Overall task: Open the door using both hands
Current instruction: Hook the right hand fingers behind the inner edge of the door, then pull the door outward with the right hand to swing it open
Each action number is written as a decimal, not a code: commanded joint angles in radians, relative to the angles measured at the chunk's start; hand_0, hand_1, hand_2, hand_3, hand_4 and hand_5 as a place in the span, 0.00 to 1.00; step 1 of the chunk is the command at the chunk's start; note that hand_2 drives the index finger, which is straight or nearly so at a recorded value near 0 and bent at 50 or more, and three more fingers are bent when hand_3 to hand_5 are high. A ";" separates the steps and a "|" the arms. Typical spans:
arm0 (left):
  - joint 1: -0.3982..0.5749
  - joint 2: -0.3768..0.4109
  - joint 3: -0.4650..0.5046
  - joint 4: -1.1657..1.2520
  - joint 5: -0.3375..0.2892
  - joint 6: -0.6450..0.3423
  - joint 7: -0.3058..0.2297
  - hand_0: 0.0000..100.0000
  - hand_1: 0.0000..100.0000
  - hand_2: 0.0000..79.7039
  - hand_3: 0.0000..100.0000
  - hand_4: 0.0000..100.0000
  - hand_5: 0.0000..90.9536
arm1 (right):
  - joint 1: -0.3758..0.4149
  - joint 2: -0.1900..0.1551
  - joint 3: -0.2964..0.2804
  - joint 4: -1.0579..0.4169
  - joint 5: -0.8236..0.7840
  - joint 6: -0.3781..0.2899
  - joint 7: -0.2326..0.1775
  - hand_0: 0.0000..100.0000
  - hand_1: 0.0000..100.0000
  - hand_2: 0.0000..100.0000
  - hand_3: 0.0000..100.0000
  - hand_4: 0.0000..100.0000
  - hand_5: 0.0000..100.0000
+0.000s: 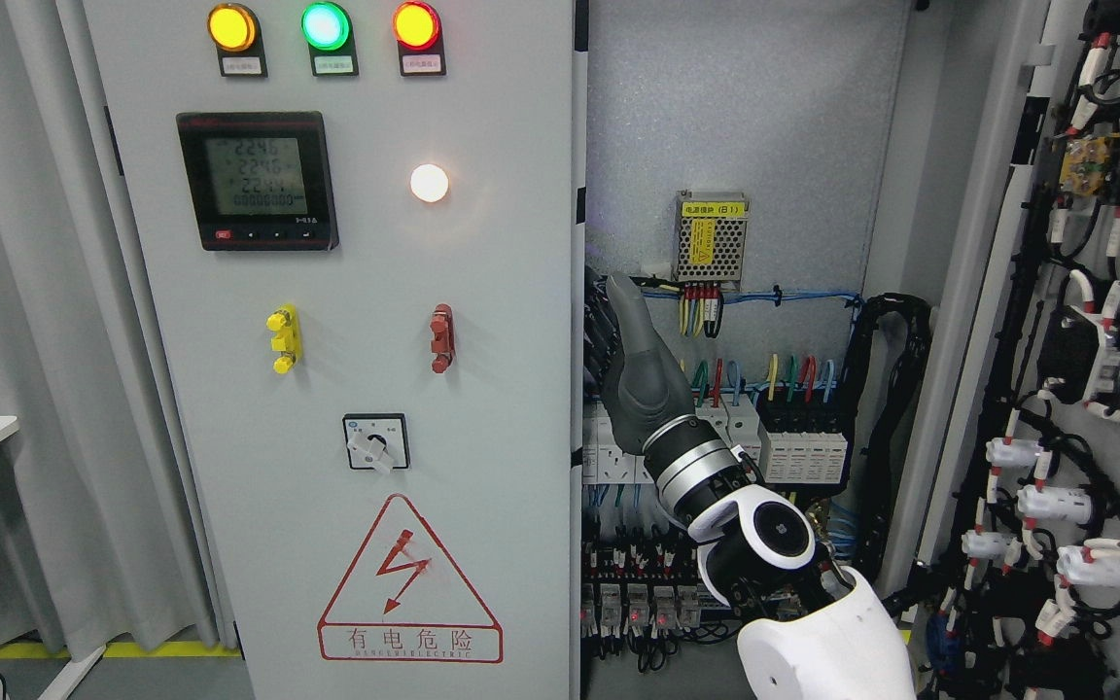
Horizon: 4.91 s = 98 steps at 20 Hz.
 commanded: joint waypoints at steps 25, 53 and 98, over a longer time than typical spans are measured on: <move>-0.018 0.015 -0.001 0.003 -0.001 0.000 0.001 0.30 0.00 0.03 0.03 0.04 0.00 | 0.011 0.000 -0.024 -0.015 -0.082 -0.021 0.128 0.22 0.00 0.00 0.00 0.00 0.00; -0.018 0.011 0.001 0.003 -0.001 0.000 0.001 0.30 0.00 0.03 0.03 0.04 0.00 | 0.060 0.000 -0.058 -0.058 -0.082 -0.040 0.200 0.22 0.00 0.00 0.00 0.00 0.00; -0.022 0.011 0.002 0.003 0.004 0.002 -0.001 0.30 0.00 0.04 0.03 0.04 0.00 | 0.267 0.000 0.286 -0.424 -0.203 -0.049 0.224 0.22 0.00 0.00 0.00 0.00 0.00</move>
